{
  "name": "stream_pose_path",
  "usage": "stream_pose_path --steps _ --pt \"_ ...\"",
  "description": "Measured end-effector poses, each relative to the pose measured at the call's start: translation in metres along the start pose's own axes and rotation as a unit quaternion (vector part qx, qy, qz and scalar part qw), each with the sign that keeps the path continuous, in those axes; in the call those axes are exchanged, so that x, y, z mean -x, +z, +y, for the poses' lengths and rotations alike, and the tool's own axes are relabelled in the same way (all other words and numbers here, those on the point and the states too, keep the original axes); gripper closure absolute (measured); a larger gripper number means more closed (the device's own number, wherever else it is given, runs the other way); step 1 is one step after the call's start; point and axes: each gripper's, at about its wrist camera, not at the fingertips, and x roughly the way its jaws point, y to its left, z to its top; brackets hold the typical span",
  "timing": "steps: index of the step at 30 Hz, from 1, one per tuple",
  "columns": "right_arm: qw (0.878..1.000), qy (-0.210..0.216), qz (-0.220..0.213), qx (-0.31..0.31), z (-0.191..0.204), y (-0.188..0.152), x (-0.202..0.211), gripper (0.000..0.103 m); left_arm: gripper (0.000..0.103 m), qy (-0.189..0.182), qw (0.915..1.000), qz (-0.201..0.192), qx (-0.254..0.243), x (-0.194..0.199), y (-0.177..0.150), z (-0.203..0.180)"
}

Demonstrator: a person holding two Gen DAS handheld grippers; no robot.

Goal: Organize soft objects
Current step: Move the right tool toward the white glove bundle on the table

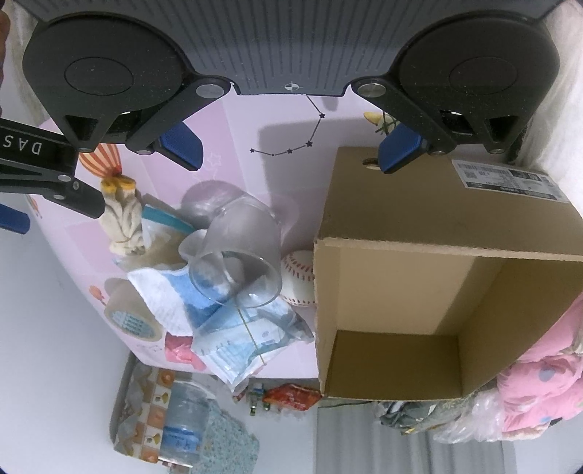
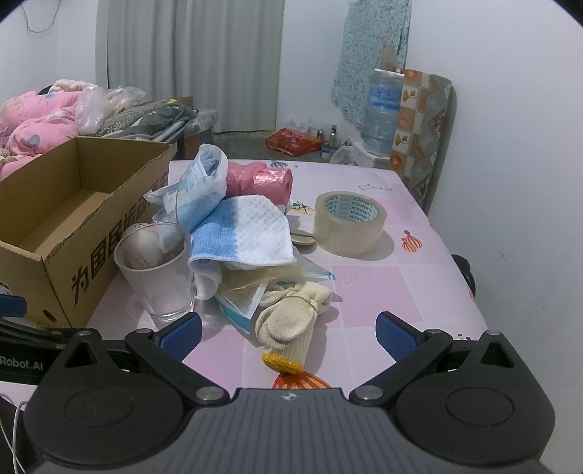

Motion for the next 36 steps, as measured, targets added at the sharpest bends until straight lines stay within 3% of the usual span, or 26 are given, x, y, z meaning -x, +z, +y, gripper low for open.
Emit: stream_pose_path --steps 36 --pt "1.0 -0.002 -0.001 0.0 -0.0037 0.0007 -0.0001 0.064 0.0 -0.004 1.0 0.006 -0.001 -0.0029 -0.0006 -0.0028"
